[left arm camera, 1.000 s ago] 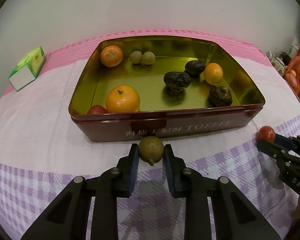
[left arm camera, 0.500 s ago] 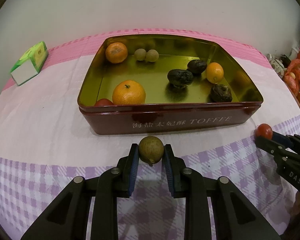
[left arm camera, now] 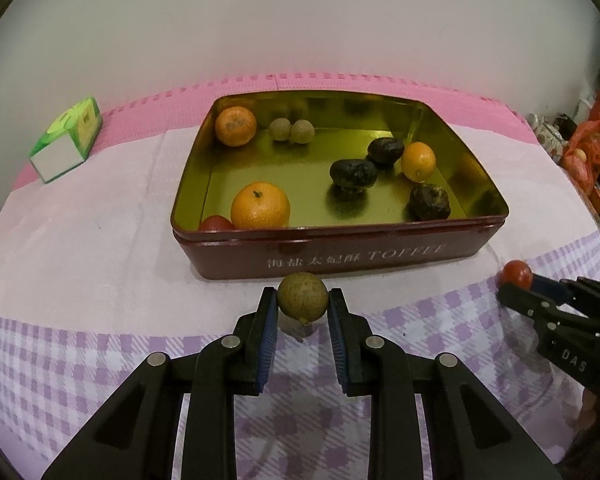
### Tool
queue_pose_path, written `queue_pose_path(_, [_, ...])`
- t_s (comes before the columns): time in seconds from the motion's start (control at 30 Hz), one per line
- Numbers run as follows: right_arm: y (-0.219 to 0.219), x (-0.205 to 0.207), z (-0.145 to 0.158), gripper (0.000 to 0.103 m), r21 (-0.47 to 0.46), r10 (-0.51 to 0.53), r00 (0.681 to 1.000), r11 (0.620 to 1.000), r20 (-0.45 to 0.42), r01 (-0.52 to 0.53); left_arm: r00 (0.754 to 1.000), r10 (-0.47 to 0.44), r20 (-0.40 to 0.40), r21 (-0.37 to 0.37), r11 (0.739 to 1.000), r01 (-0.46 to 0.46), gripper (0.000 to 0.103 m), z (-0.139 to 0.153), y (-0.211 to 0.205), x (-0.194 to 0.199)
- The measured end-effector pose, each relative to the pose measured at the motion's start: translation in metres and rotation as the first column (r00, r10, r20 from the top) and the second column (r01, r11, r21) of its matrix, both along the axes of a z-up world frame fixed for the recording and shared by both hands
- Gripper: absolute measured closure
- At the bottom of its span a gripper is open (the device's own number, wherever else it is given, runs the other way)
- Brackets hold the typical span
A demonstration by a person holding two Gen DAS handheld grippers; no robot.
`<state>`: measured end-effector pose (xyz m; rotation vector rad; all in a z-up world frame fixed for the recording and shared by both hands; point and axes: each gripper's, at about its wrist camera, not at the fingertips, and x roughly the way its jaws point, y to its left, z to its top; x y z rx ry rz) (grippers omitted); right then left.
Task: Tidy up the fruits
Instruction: 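Carry the small brown fruit and red tomato over the tin with both tools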
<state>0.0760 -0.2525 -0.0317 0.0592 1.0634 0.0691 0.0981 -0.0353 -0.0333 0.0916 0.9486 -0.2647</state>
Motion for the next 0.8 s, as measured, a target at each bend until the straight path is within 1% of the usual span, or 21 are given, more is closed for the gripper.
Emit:
queue_pose_path(0.57, [-0.001,-0.008,0.021,0.075,0.017,-0.013,0.999,1.000,0.039,0.012,0.998,0.000,0.063,-0.067,0.998,0.004,0.077,0.030,0.004,0.001])
queue_pose_path(0.7, [-0.002,-0.007,0.023,0.075,0.018,-0.017,0.999,1.000,0.046,0.016,0.997,0.011,0.079,-0.073,0.997,-0.005,0.077,0.036,0.007,0.007])
queue_pose_path(0.8, [-0.003,-0.008,0.024,0.075,0.019,-0.021,0.999,1.000,0.047,0.021,0.995,0.024,0.093,-0.065,0.998,-0.018,0.077,0.041,0.009,0.013])
